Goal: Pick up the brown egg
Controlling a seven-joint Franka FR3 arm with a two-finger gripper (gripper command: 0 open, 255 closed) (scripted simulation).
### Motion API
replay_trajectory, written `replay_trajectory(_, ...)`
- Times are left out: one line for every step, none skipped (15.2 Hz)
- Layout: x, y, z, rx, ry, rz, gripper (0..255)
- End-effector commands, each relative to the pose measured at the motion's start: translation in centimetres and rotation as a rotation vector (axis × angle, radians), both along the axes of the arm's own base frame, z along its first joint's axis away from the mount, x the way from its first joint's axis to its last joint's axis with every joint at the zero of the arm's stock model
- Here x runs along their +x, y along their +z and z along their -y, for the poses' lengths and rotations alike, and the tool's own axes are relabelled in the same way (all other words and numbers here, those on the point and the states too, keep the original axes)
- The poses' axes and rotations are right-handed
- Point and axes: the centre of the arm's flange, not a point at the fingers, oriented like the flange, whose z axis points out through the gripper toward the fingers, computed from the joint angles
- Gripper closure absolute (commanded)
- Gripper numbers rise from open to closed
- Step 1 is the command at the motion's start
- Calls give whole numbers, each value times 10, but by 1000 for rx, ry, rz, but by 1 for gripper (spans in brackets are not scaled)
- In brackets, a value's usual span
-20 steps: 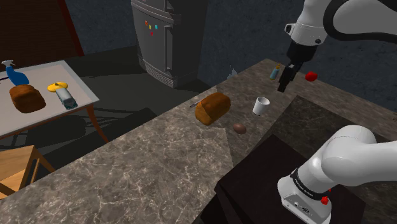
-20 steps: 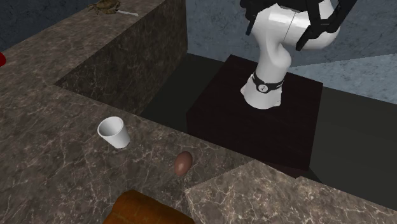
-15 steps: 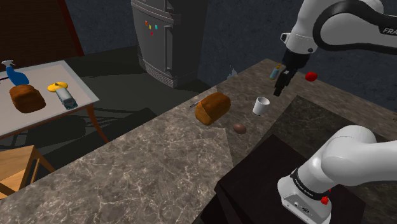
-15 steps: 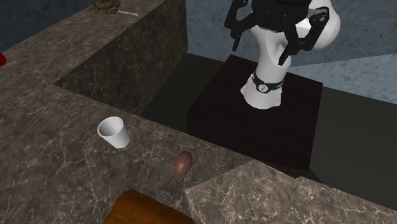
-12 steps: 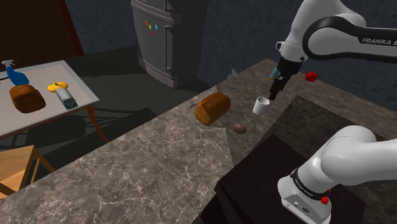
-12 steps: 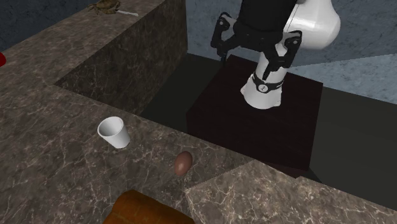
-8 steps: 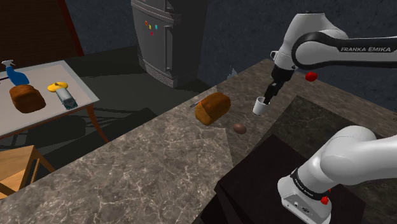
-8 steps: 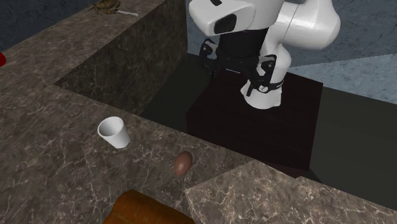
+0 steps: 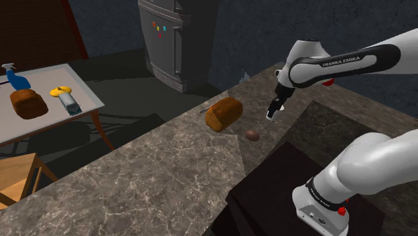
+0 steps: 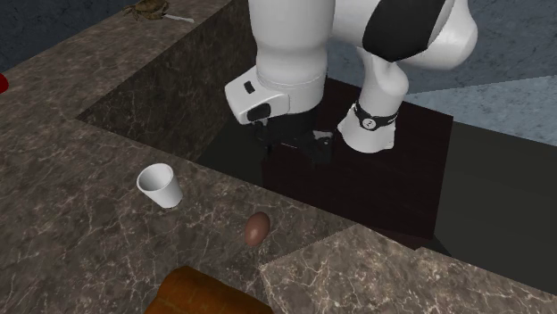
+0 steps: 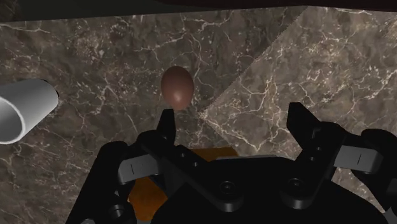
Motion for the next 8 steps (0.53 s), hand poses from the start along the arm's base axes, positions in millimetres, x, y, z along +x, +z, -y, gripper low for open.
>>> replay_trajectory(8, -23, 10, 16, -4, 7, 0)
replay_trajectory(12, -35, 15, 25, -5, 8, 0)
replay_trajectory(16, -46, 21, 33, -7, 10, 0)
replay_trajectory(20, -58, 26, 42, -8, 11, 0)
replay_trajectory(24, -70, 30, 51, -10, 13, 0)
replay_trajectory(28, -83, 35, 60, -11, 15, 0)
replay_trajectory(32, -95, 40, 68, -13, 16, 0)
replay_trajectory(37, -107, 45, 77, -14, 18, 0)
